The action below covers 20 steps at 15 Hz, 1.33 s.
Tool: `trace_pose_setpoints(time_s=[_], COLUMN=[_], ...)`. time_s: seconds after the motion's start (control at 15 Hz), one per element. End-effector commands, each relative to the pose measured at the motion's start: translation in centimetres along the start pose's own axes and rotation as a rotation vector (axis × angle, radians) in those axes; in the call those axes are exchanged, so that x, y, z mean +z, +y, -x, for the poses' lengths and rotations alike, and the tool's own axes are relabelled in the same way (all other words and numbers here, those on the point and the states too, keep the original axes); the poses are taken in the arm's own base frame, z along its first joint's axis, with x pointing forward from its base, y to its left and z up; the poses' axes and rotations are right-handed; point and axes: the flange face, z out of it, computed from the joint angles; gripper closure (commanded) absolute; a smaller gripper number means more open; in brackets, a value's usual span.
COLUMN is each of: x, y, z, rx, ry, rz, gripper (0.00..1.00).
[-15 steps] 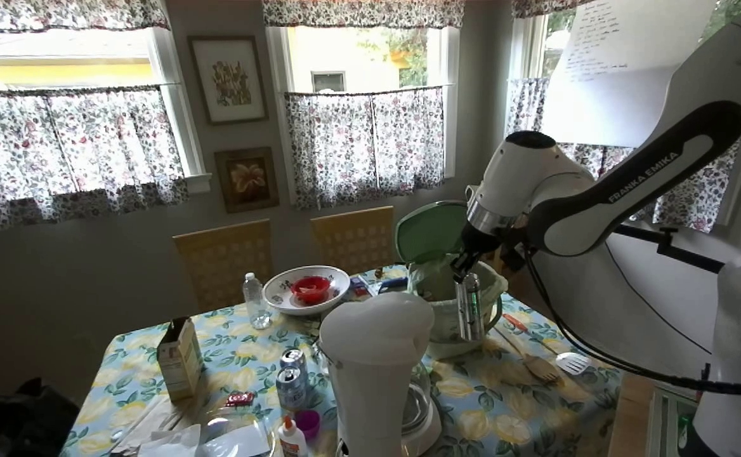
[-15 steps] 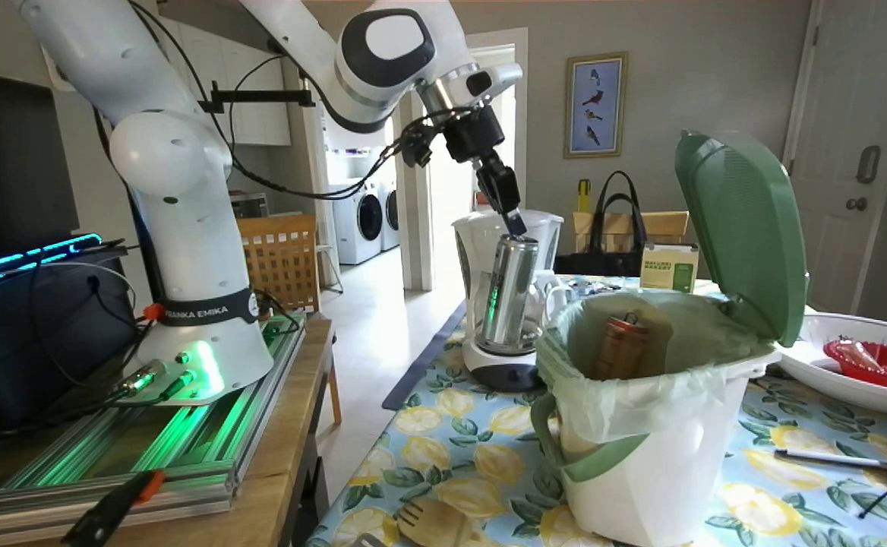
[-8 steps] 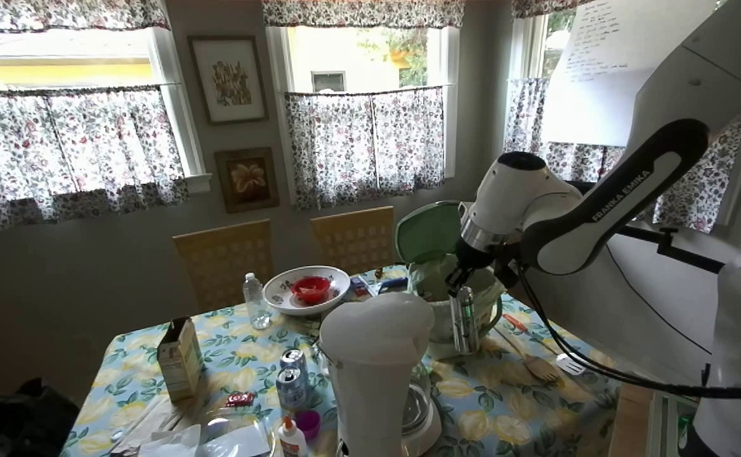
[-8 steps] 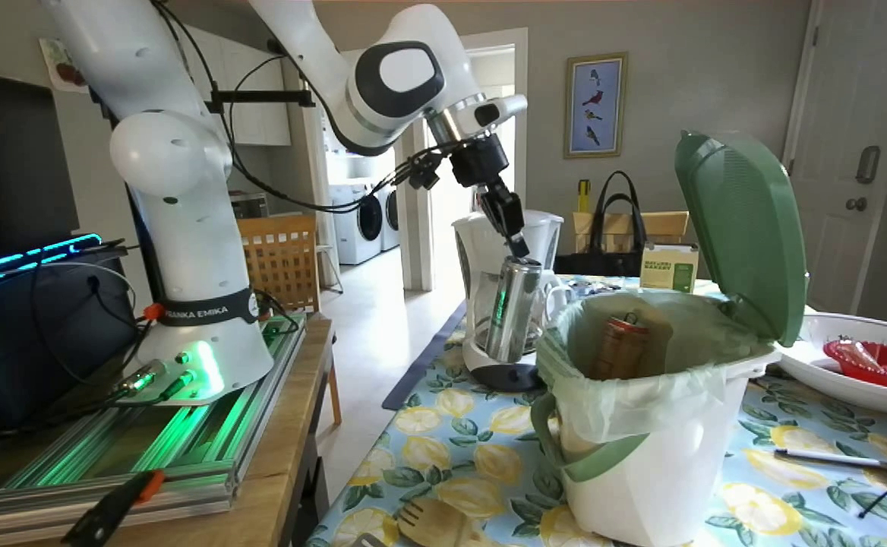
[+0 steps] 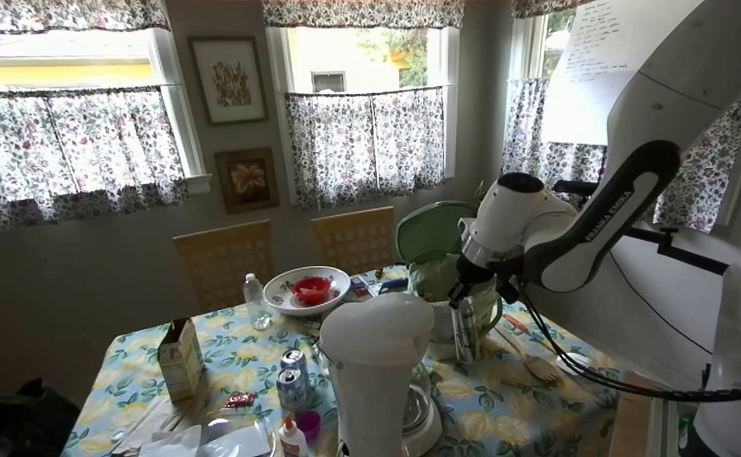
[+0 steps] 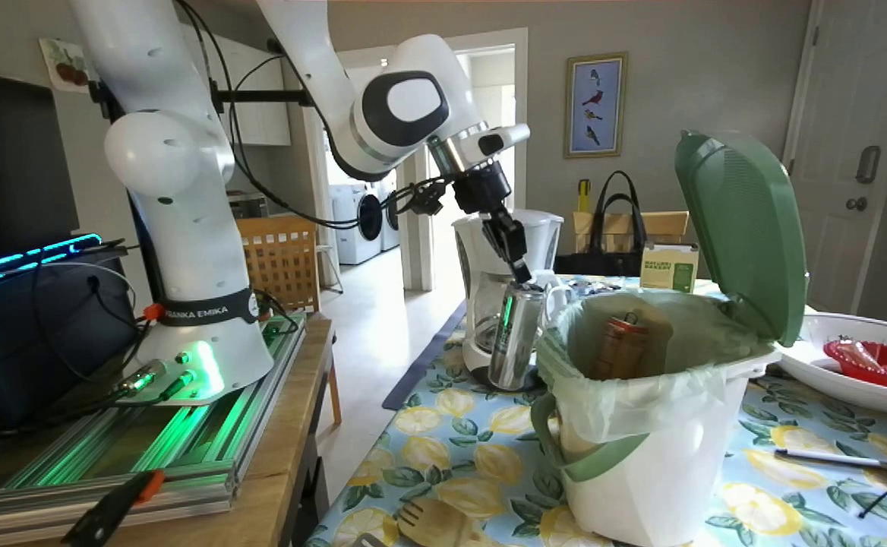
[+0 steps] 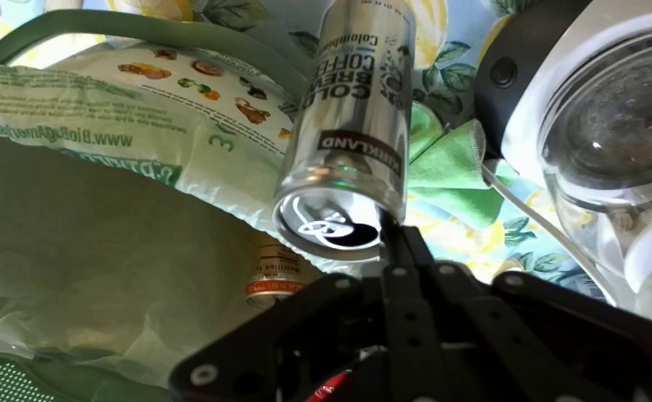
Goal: Remove the can from the rubbish bin
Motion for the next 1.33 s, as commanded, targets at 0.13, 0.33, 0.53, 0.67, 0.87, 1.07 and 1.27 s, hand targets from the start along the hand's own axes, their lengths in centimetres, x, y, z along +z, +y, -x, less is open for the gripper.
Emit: trace_pose_setpoints(time_s=[0.13,0.33,0.53,0.67,0.87,1.07,1.27], x=[2.0,2.7,3.2,3.7,4.5,5.4,6.2], y=[0.4,0.8,1.2,1.6,1.8,1.6,1.5], z=[1.0,1.1,1.3,1.4,1.6,1.9,2.1], rx=[-0.006,-0.016,-0.023,-0.033,-0.043,-0.048,-0.052], ry=[-0.004,0.009,0.022,0.023,0.020,0.007,0.001], rz=[-0.010,-0.016,-0.025,-0.026,-0.030,-0.036,-0.043], gripper=[1.00,1.00,1.00,1.00,1.00,1.00,1.00])
